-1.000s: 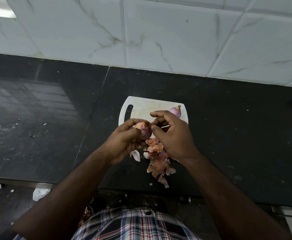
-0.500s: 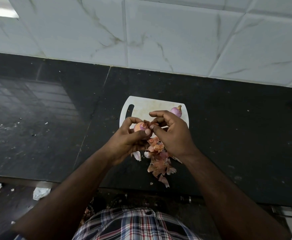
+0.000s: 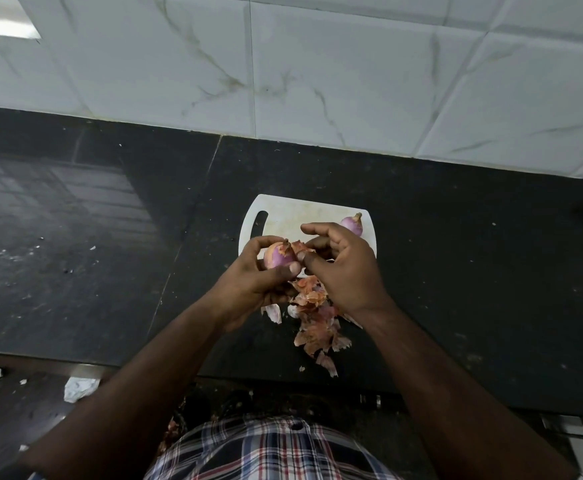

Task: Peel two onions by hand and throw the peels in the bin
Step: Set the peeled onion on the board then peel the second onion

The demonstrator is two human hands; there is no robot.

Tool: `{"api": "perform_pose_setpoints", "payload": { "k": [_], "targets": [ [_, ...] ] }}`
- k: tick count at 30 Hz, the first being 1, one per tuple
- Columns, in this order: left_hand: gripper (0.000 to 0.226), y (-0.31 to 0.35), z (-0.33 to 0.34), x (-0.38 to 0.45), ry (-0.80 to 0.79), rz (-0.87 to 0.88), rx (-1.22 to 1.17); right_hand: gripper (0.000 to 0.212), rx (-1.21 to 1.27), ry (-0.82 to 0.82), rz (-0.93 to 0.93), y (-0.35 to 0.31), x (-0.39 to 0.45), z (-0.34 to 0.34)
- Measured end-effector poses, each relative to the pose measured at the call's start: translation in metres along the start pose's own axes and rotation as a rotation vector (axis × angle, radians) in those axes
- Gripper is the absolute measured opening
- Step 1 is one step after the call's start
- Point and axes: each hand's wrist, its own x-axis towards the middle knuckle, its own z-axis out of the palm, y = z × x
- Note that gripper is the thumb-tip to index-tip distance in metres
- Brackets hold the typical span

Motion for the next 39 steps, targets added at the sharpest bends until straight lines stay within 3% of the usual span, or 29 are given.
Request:
{"api": "perform_pose_setpoints", "payload": {
  "k": [12, 17, 24, 29, 33, 39],
  "targets": [
    [0.036, 0.003, -0.001, -0.001, -0.028, -0.014, -0.055, 0.027, -0.105, 0.008, -0.044, -0.001, 0.007, -0.008],
    [0.044, 0.004, -0.003, -0.002, -0.097, -0.070, -0.085, 0.027, -0.163, 0.068, -0.054, 0.009, 0.013, -0.010],
    [0.048, 0.001, -0.003, 0.000, -0.081, -0.097, -0.032, 0.021, 0.038, -0.094, -0.001, 0.015, 0.009, -0.008],
    [0.053, 0.001, -0.001, 0.000, -0.033, -0.117, -0.054, 0.023, -0.078, 0.059, 0.020, 0.027, 0.012, -0.010],
    [0.055, 0.003, -0.005, 0.000, -0.024, -0.111, -0.029, 0.026, -0.222, -0.134, 0.098, 0.033, 0.009, -0.014],
    [0.049, 0.003, -0.003, 0.005, -0.034, -0.064, -0.034, 0.037, -0.121, -0.165, 0.055, 0.014, 0.011, -0.013]
  ]
}}
